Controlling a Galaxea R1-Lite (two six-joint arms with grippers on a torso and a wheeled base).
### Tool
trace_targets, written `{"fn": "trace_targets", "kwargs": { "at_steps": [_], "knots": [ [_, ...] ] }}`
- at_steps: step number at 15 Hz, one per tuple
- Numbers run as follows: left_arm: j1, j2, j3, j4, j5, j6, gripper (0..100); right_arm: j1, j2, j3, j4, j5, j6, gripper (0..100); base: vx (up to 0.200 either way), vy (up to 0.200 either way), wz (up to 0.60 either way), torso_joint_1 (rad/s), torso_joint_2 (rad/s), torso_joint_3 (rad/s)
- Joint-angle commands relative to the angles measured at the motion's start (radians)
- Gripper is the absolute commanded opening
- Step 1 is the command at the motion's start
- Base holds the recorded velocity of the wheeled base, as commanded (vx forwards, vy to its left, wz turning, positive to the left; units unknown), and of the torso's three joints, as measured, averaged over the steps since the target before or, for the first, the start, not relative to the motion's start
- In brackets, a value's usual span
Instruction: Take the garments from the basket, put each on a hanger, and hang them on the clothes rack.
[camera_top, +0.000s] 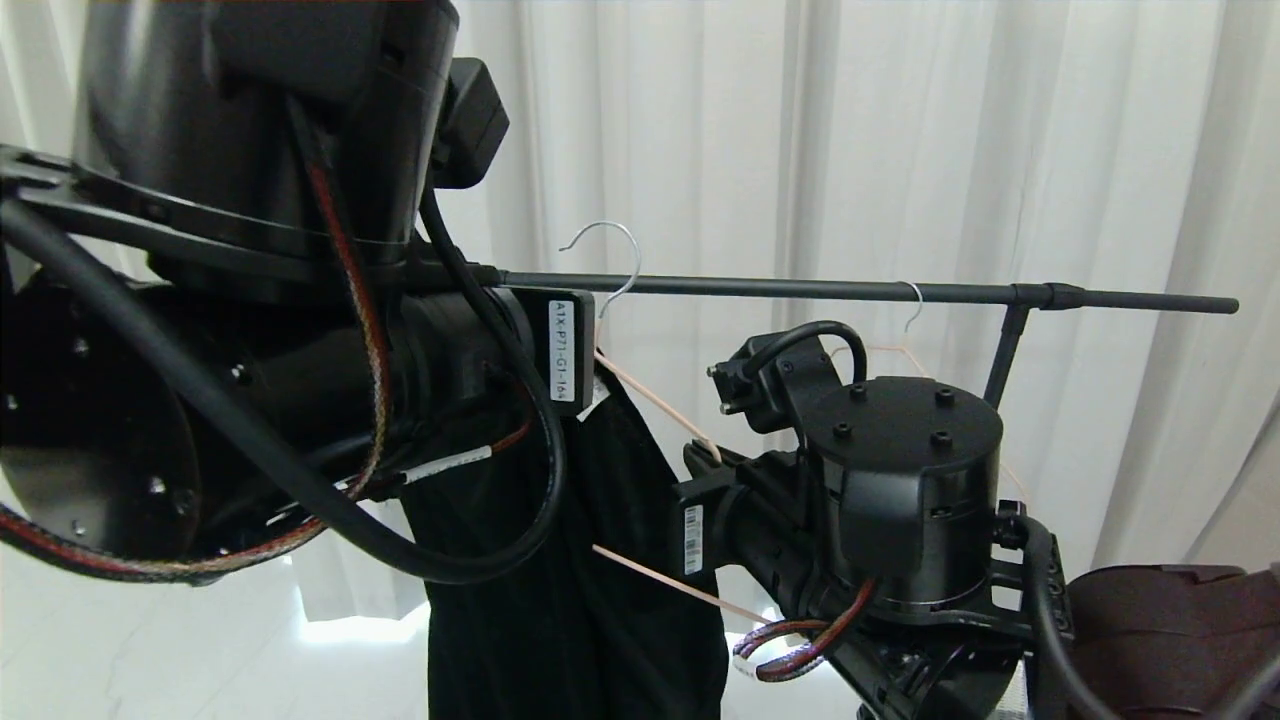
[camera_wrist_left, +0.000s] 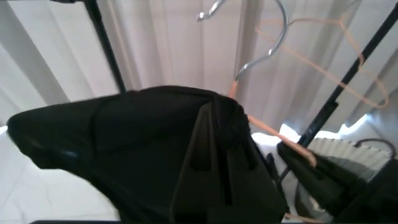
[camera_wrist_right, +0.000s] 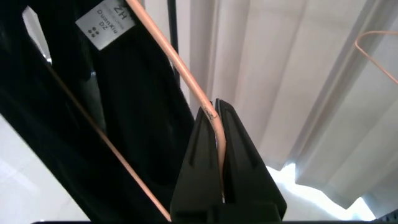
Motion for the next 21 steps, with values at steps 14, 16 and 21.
{"fn": "trace_targets", "kwargs": {
  "at_steps": [14, 16, 21],
  "knots": [
    [0.029, -0.179, 0.200, -0.006, -0.004, 0.072, 100, -0.075, -0.089, 0.069, -0.134, -0.004, -0.073, 0, 0.000, 0.000, 0.00, 0.000, 0.00, 0.000],
    [0.028, -0.239, 0.267, -0.006, -0.006, 0.098, 100, -0.077, -0.125, 0.112, -0.140, -0.004, -0.076, 0, 0.000, 0.000, 0.00, 0.000, 0.00, 0.000],
    [0.134, -0.372, 0.326, -0.006, -0.253, 0.231, 100, -0.068, -0.285, 0.339, -0.203, 0.016, -0.135, 0, 0.000, 0.000, 0.00, 0.000, 0.00, 0.000]
  ]
}}
